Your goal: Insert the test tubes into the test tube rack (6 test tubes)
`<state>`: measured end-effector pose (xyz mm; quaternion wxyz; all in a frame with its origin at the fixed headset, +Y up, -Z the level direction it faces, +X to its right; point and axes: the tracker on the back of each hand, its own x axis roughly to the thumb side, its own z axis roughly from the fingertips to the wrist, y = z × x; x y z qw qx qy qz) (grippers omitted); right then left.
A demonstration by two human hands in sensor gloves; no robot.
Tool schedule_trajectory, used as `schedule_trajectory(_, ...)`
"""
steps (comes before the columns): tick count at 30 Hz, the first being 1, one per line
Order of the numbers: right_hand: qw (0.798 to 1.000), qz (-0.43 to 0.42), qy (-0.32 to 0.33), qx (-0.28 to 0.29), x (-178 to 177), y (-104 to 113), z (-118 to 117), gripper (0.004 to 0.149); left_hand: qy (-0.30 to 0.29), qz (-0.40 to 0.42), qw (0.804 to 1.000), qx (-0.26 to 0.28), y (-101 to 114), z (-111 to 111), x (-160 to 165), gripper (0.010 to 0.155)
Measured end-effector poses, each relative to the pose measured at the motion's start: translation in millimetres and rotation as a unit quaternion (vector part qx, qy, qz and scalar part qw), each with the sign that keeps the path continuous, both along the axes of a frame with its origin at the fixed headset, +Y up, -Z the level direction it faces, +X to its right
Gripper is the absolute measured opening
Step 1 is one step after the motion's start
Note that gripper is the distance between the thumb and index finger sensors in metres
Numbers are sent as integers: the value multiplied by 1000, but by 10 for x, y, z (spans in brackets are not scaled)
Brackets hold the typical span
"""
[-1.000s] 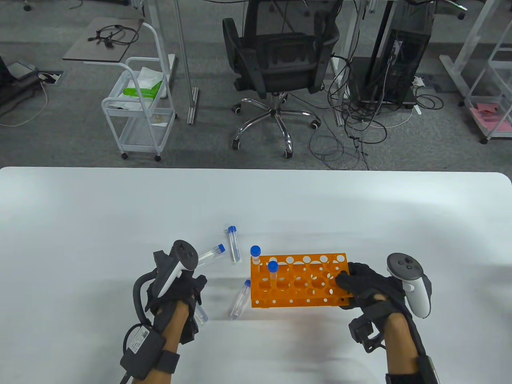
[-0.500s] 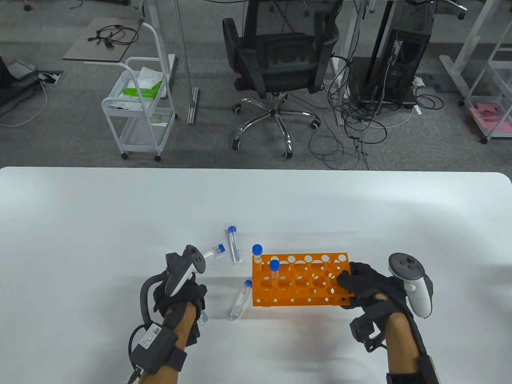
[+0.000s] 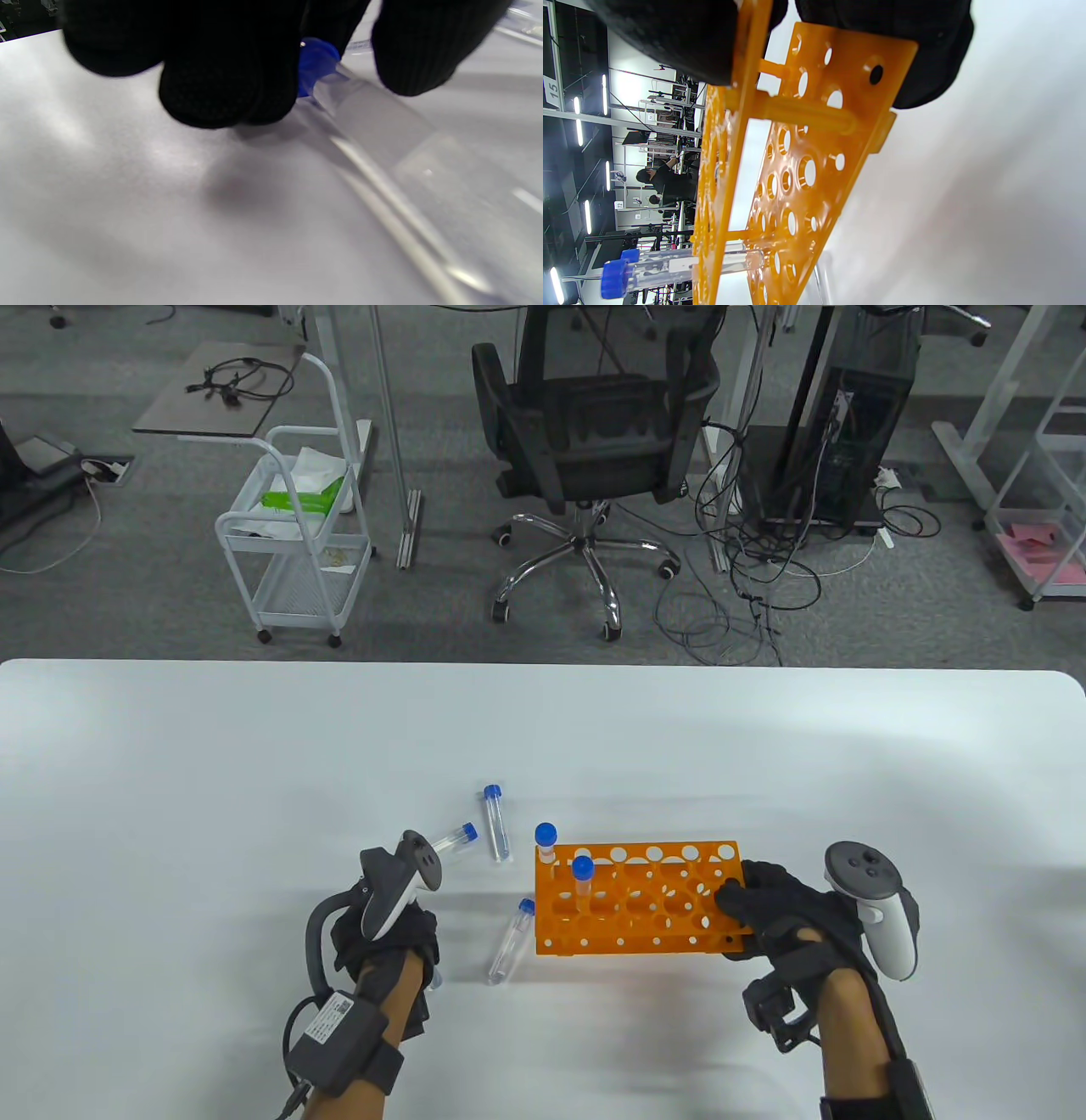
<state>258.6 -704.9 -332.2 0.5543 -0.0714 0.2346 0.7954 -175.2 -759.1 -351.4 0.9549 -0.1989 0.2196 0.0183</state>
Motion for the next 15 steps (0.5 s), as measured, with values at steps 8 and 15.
schedule_trajectory(8, 1000, 5, -1, 0, 4, -6, -4, 60, -11, -23, 999, 20, 9, -9, 38, 54)
schedule_trajectory(15, 1000, 6, -1, 0, 7, -8, -3, 60, -9, -19, 1000, 23, 9, -22, 27, 53)
